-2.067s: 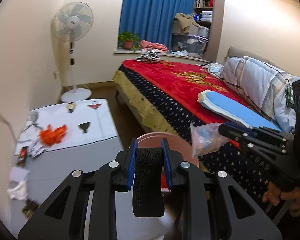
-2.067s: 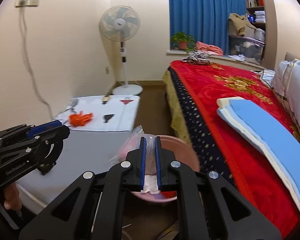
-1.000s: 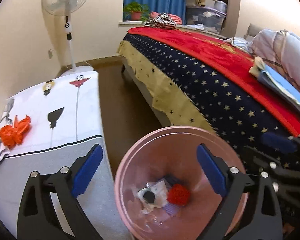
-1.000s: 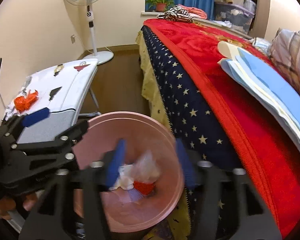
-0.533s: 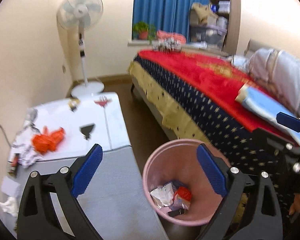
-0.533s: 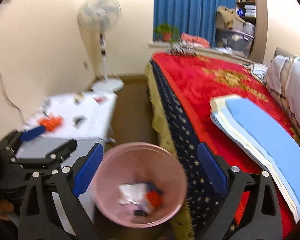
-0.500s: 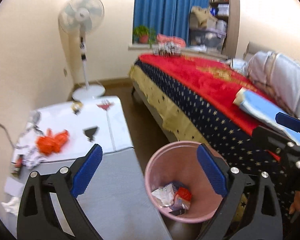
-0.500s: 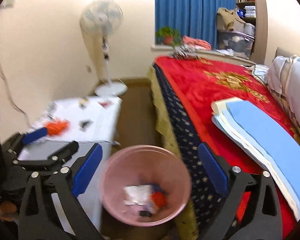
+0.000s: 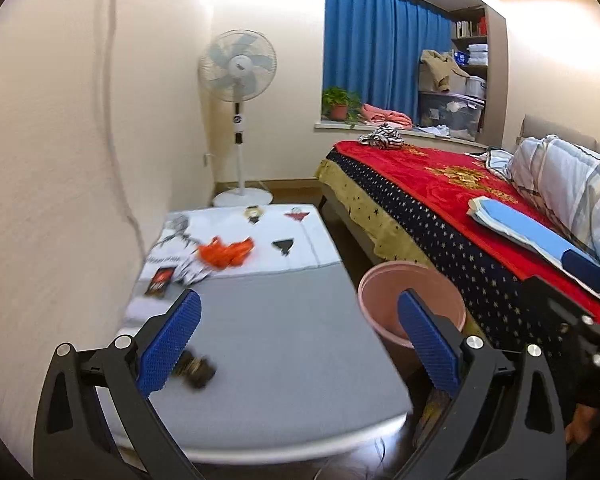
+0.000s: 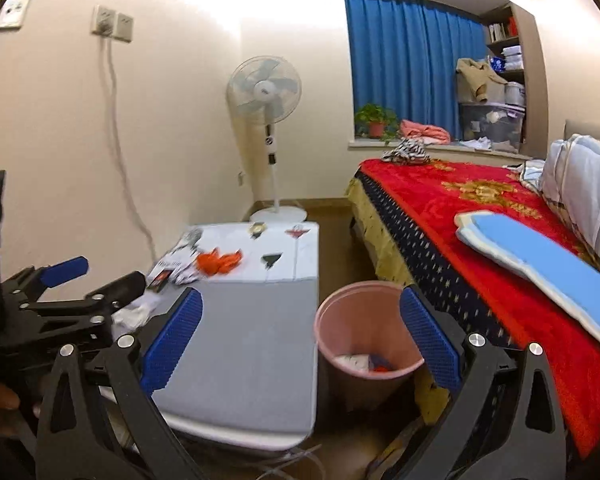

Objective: Collect trash
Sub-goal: 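Move both tools back toward the table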

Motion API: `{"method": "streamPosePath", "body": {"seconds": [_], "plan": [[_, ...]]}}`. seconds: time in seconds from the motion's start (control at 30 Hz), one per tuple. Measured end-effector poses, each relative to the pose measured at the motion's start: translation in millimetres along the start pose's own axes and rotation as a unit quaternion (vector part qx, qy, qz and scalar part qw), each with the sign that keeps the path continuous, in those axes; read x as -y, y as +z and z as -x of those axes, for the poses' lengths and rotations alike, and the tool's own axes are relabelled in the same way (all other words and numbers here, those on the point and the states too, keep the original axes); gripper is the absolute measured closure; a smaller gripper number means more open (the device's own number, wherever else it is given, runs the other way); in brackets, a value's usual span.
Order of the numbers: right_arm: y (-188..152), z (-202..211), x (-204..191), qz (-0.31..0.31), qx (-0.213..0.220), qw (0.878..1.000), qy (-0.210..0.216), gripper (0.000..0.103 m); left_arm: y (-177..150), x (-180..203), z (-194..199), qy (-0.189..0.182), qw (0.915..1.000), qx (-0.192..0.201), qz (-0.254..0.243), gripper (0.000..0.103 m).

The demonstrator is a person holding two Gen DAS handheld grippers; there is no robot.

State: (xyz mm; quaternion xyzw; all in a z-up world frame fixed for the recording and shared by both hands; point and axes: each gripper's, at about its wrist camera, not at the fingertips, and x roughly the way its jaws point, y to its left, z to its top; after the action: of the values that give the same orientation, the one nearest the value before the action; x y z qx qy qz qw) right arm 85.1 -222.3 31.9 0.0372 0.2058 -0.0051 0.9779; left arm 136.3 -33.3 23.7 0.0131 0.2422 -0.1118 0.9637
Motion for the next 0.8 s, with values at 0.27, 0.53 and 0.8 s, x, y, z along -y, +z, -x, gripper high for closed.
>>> {"method": "streamPosePath", "body": {"seconds": [0.27,0.53,0.8], "plan": [[-18.7,34.2,-29.6,0.014,-0.009,1.0,0.025,0.006,-39.2,-18.5,58.3,0.015,0.9994,-0.001,0.032,0.008],[-19.5,63.6,-46.3,0.031,0.015,0.998,0.044,0.006,-45.2,-23.9,80.4,0.027,0.9987,0.013,0.043,0.008],[-18.9,66.8,-48.6,0.033,0.016,0.998,0.047,0.006,-45.1,-29.6,90.1,0.033,0.9979,0.026,0.049,0.008]]}}
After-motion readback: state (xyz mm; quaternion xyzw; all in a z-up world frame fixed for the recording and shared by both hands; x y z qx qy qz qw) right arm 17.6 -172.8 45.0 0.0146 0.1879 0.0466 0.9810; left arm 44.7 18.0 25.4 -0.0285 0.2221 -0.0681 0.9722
